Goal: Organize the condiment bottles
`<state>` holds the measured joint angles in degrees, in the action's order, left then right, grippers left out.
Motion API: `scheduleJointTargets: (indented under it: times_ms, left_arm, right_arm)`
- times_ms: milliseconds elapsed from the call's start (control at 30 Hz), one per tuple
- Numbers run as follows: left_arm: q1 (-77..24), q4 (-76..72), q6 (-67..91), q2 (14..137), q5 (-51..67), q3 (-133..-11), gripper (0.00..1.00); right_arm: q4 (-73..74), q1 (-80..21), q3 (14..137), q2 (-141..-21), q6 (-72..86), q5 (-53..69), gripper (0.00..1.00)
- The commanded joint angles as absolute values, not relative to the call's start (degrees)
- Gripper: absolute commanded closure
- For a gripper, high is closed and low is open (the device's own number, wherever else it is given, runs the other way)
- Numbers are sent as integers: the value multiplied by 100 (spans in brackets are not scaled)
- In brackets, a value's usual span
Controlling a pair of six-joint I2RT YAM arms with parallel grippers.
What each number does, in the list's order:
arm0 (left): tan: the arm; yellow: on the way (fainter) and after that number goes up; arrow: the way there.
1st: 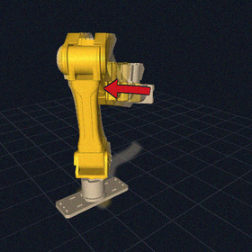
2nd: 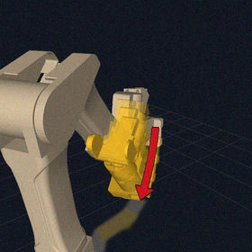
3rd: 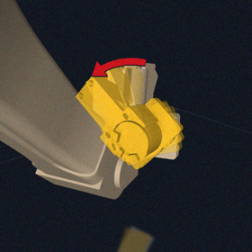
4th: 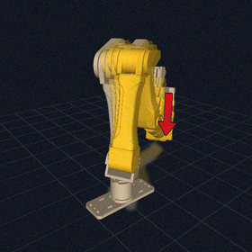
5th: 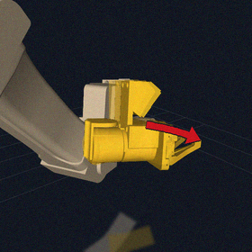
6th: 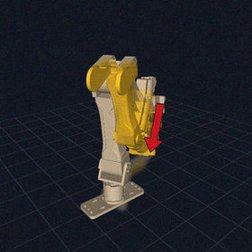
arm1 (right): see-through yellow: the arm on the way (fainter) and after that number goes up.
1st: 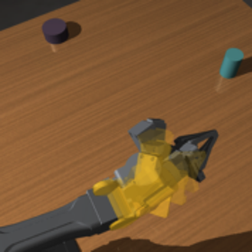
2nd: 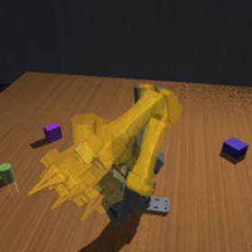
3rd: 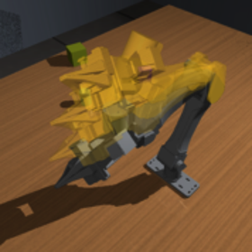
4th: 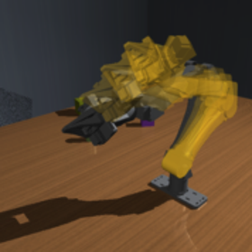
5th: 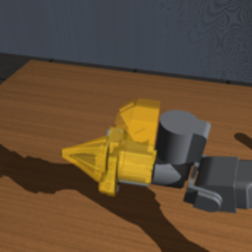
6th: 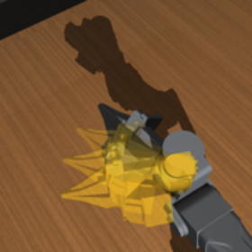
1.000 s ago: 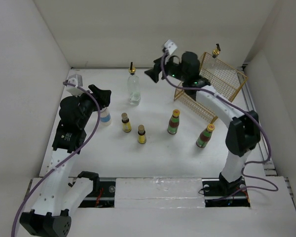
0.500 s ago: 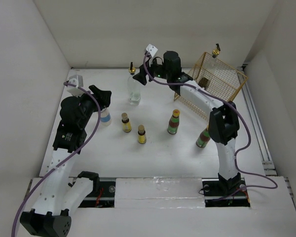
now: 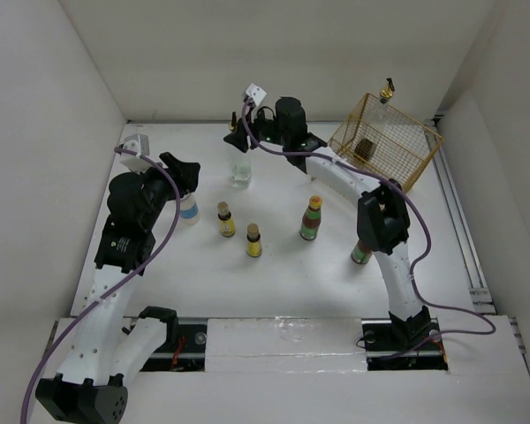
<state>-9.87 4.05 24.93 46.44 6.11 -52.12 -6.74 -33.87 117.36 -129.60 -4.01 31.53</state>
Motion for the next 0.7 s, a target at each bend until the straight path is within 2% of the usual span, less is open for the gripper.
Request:
scheduleJointTargets:
  times_ms: [0,100,133,233,467,667]
  left_arm:
    - [-967,105,2514,4623,756,-5151,47]
    - [-967,105,2514,4623,809,-5150,47]
    - [-967,105,2514,4623,809,-5150,47]
    - [-967,105,2514,4623,809,-5150,47]
    - [-967,53,2514,4623,914,-5150,47]
    - [-967,1,2514,4623,967,-5098,47]
  right_arm:
    - [-1825,-3437,11534,-12798,103,3033,45]
    - [-2618,-3437,11268,-12797,421,2883,59]
    - [-2758,-3437,11268,-12797,674,2883,67]
    - [-3312,-3322,11049,-12631,1027,2883,76]
    - [-3656,-3077,10890,-11464,1433,2558,83]
    - [-2937,-2445,11232,-10548,1433,2276,83]
